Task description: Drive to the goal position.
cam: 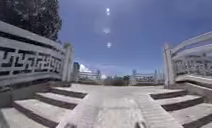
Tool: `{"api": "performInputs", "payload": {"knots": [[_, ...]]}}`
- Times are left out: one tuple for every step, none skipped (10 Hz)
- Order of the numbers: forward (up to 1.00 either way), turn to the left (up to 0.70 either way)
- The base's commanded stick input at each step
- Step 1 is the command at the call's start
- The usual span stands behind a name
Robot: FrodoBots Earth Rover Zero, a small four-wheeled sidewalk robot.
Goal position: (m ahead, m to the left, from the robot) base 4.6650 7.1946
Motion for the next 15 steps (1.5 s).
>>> {"api": "performInputs", "payload": {"knots": [[0.45,0.00],[0.45,0.00],[0.45,0.00],[0.45,0.00],[0.45,0.00],[0.45,0.00],[0.45,0.00],[0.45,0.00],[0.45,0.00],[0.45,0.00],[0.45,0.00],[0.45,0.00],[0.45,0.00],[0.45,0.00],[0.57,0.00]]}}
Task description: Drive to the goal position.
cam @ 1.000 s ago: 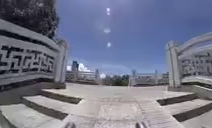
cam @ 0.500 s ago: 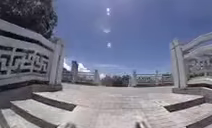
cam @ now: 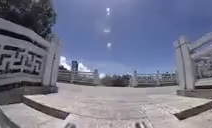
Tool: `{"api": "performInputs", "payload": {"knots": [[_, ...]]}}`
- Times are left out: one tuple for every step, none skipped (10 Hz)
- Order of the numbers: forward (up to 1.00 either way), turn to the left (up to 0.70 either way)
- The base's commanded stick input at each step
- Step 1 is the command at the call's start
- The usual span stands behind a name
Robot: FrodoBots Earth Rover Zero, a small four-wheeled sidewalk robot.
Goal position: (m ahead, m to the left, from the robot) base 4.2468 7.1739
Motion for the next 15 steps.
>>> {"api": "performInputs", "payload": {"knots": [[0.69,0.00],[0.70,-0.12],[0.70,-0.03],[0.45,0.00],[0.45,0.00],[0.45,0.00],[0.45,0.00],[0.45,0.00],[0.45,0.00],[0.45,0.00],[0.45,0.00],[0.45,0.00],[0.45,0.00],[0.57,0.00],[0.68,0.00]]}}
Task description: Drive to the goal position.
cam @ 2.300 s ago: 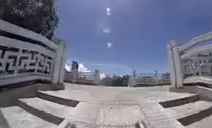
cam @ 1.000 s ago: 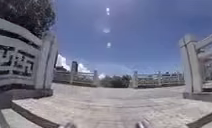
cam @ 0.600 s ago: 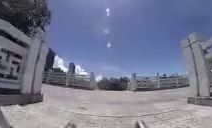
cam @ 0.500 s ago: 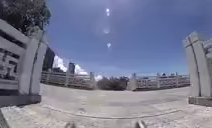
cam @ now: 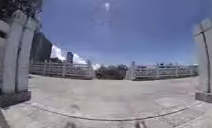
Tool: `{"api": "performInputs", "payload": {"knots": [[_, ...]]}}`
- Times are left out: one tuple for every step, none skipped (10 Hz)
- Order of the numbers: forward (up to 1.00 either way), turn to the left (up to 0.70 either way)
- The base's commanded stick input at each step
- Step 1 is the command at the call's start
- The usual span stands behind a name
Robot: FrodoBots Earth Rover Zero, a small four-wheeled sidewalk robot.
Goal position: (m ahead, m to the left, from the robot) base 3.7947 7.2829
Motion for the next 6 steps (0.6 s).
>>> {"api": "performInputs", "payload": {"knots": [[0.70,0.00],[0.70,0.00],[0.70,0.00],[0.70,0.00],[0.70,0.00],[0.70,0.00]]}}
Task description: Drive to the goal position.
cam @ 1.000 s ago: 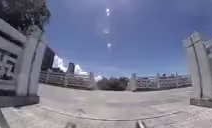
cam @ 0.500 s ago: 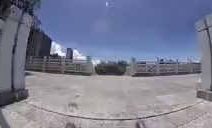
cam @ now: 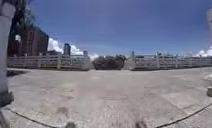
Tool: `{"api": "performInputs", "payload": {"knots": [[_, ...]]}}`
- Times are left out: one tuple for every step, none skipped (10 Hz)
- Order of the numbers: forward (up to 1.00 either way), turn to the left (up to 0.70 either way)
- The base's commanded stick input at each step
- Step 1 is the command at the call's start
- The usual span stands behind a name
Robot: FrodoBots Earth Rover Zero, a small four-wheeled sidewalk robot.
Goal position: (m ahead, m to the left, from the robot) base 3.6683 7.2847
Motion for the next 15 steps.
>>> {"api": "performInputs", "payload": {"knots": [[0.70,0.06],[0.70,0.14],[0.70,0.14],[0.70,0.14],[0.70,0.14],[0.70,0.14],[0.70,0.14],[0.70,0.14],[0.70,0.14],[0.70,0.14],[0.70,0.14],[0.70,0.14],[0.70,0.14],[0.70,0.14],[0.70,0.14]]}}
